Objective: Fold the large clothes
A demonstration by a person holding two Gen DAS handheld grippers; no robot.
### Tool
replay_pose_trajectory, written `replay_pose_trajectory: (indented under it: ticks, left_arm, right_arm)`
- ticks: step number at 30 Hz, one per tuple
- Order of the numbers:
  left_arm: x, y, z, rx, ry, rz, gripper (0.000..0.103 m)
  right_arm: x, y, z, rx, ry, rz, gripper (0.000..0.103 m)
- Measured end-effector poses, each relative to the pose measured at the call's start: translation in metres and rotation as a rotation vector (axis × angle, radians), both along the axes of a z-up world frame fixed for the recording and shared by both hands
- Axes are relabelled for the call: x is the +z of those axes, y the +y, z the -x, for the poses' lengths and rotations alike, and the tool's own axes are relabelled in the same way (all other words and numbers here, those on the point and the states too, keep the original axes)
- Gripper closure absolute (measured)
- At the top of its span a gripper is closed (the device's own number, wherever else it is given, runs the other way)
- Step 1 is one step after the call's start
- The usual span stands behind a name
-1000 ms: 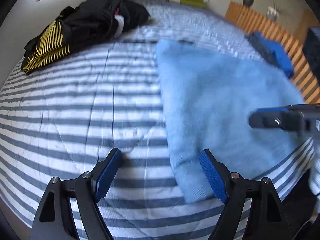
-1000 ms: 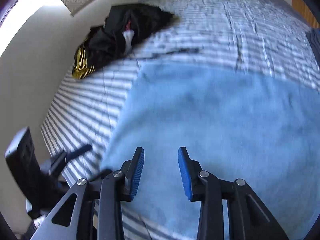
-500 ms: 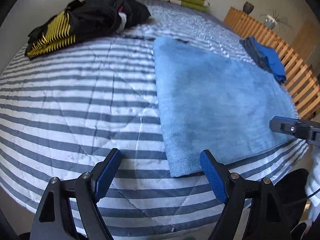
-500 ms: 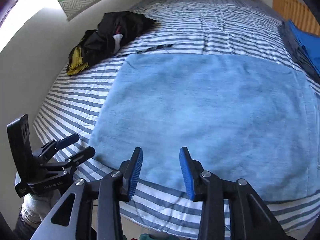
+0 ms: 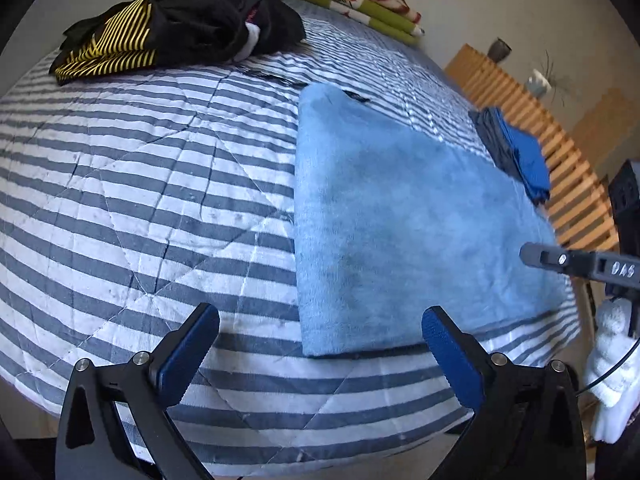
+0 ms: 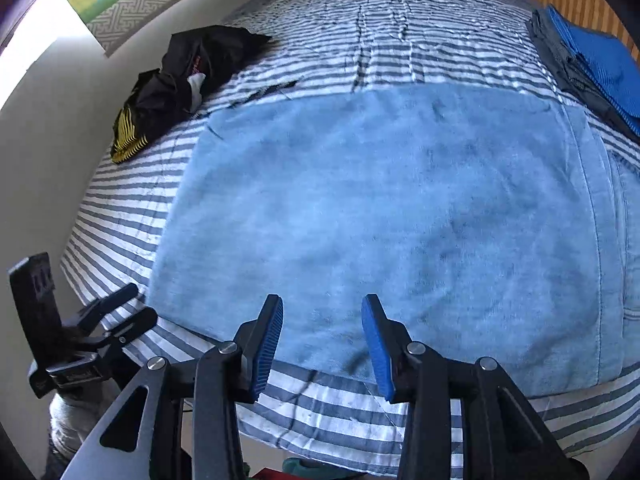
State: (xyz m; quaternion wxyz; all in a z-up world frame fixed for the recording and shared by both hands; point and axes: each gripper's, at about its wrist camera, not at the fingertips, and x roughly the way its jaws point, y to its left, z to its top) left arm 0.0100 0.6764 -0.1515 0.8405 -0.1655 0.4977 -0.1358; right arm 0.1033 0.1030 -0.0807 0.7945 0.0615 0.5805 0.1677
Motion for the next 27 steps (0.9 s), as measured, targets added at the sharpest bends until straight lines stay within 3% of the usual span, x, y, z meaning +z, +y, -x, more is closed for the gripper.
replay_pose_trajectory:
  ticks: [6, 12, 15, 21, 27]
  left_arm:
    - [-0.012, -0.007, -0.016, 0.020, 0.024, 0.047, 0.009]
    - [-0.018, -0.010, -0.021, 0.017, 0.000, 0.122, 0.055]
    - [-0.024, 0.001, -0.021, 0.048, 0.005, 0.196, 0.066]
    - [-0.018, 0.007, -0.018, 0.029, -0.037, 0.261, 0.080]
    - [-0.003, 0.002, -0.015, 0.004, -0.076, 0.294, 0.082]
  right_arm:
    - [0.022, 0.063, -0.050, 0.088, 0.005, 0.042, 0.055]
    - [-0.002, 0.140, -0.084, 0.192, 0.130, 0.079, 0.055]
    - [-0.017, 0.164, -0.091, 0.216, 0.186, 0.092, 0.055]
    - [-0.031, 0.201, -0.100, 0.237, 0.238, 0.124, 0.055]
    - [-0.041, 0.227, -0.096, 0.291, 0.259, 0.248, 0.054]
